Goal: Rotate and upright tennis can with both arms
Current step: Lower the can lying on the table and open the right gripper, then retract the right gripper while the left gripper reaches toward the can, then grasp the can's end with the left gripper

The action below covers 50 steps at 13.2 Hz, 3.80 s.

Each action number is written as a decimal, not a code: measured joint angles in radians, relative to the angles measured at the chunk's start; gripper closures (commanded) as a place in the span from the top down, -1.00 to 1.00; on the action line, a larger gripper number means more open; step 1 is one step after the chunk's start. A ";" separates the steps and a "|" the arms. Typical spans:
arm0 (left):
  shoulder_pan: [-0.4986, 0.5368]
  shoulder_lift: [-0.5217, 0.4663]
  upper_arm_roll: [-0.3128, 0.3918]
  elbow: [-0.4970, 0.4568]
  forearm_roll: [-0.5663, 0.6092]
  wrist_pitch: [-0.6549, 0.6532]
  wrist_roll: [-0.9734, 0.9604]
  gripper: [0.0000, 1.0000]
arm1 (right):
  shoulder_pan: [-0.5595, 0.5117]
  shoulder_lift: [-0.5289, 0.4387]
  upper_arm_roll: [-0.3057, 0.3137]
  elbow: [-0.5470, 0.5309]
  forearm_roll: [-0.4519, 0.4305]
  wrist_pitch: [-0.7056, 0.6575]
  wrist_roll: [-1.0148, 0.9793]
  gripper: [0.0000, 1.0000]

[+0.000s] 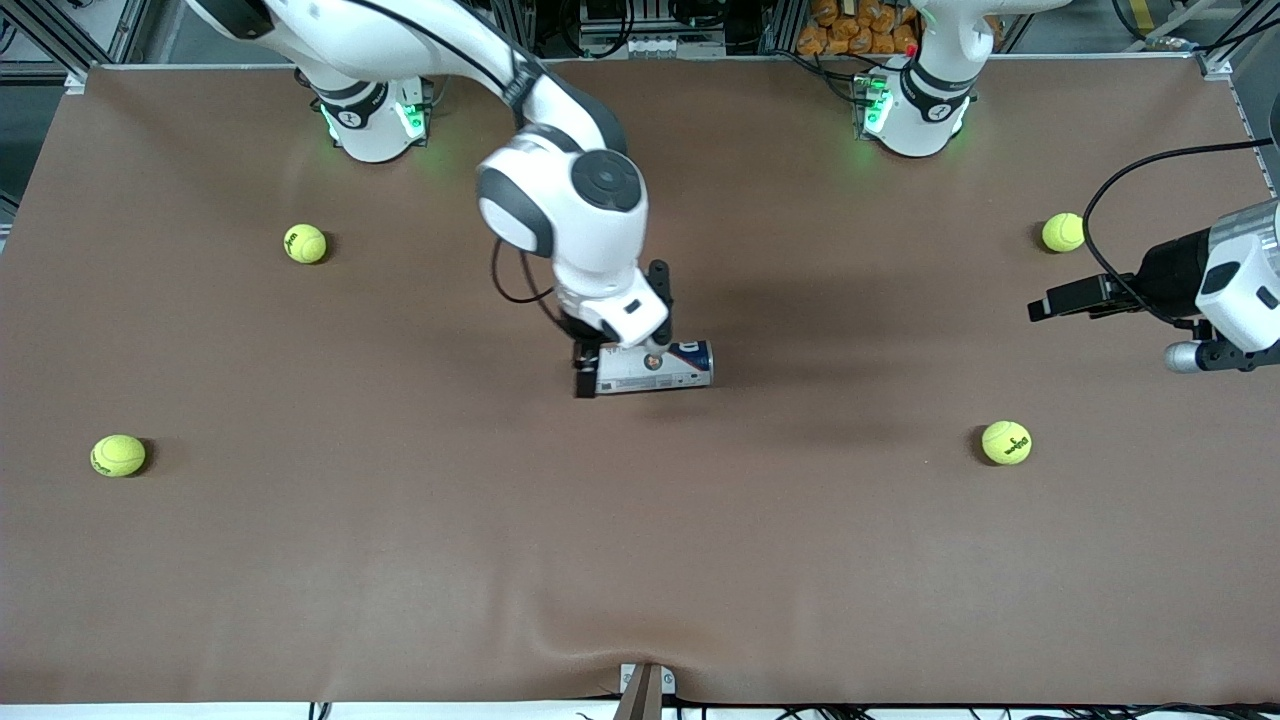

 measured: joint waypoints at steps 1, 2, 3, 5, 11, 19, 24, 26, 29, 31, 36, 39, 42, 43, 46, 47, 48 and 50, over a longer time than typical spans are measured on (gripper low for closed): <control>0.000 0.008 0.000 -0.001 -0.015 0.000 0.000 1.00 | -0.046 -0.018 -0.004 0.035 0.031 -0.007 -0.001 1.00; 0.000 0.017 0.000 -0.003 -0.026 0.000 0.000 1.00 | -0.101 -0.041 -0.014 0.059 0.076 -0.007 -0.003 1.00; 0.000 0.025 -0.001 -0.006 -0.033 0.000 0.000 1.00 | -0.160 -0.070 -0.030 0.074 0.130 -0.008 -0.006 1.00; -0.002 0.036 -0.002 -0.010 -0.059 0.000 0.000 1.00 | -0.308 -0.141 -0.044 0.082 0.252 -0.026 -0.014 1.00; -0.007 0.127 -0.002 -0.023 -0.220 0.019 0.000 1.00 | -0.525 -0.337 -0.096 0.013 0.364 -0.243 0.059 1.00; -0.036 0.240 -0.006 -0.030 -0.326 0.065 0.059 1.00 | -0.468 -0.523 -0.244 -0.122 0.366 -0.371 0.473 1.00; -0.052 0.270 -0.027 -0.097 -0.426 0.148 0.106 1.00 | -0.363 -0.533 -0.415 -0.149 0.406 -0.382 0.481 1.00; -0.063 0.282 -0.059 -0.136 -0.478 0.213 0.153 1.00 | -0.361 -0.551 -0.427 -0.164 0.435 -0.382 0.485 1.00; -0.072 0.338 -0.082 -0.165 -0.570 0.250 0.258 1.00 | -0.359 -0.596 -0.430 -0.194 0.460 -0.384 0.550 1.00; -0.075 0.376 -0.102 -0.166 -0.595 0.257 0.372 1.00 | -0.357 -0.624 -0.429 -0.213 0.462 -0.385 0.583 1.00; -0.093 0.414 -0.145 -0.230 -0.778 0.291 0.569 1.00 | -0.357 -0.657 -0.430 -0.260 0.462 -0.378 0.592 1.00; -0.107 0.462 -0.164 -0.261 -0.881 0.305 0.668 1.00 | -0.357 -0.657 -0.431 -0.262 0.462 -0.374 0.593 1.00; -0.149 0.502 -0.171 -0.265 -0.960 0.340 0.729 1.00 | -0.357 -0.657 -0.431 -0.263 0.462 -0.373 0.593 1.00; -0.163 0.504 -0.172 -0.265 -0.978 0.349 0.732 1.00 | -0.357 -0.657 -0.431 -0.263 0.462 -0.373 0.593 1.00; -0.207 0.509 -0.174 -0.265 -1.046 0.394 0.732 1.00 | -0.359 -0.657 -0.439 -0.263 0.461 -0.372 0.598 1.00; -0.222 0.513 -0.174 -0.265 -1.061 0.408 0.732 1.00 | -0.361 -0.657 -0.442 -0.263 0.461 -0.370 0.599 1.00; -0.234 0.517 -0.174 -0.265 -1.080 0.419 0.732 1.00 | -0.362 -0.657 -0.445 -0.263 0.461 -0.366 0.599 1.00; -0.257 0.528 -0.174 -0.265 -1.122 0.435 0.733 1.00 | -0.363 -0.657 -0.447 -0.263 0.461 -0.352 0.600 1.00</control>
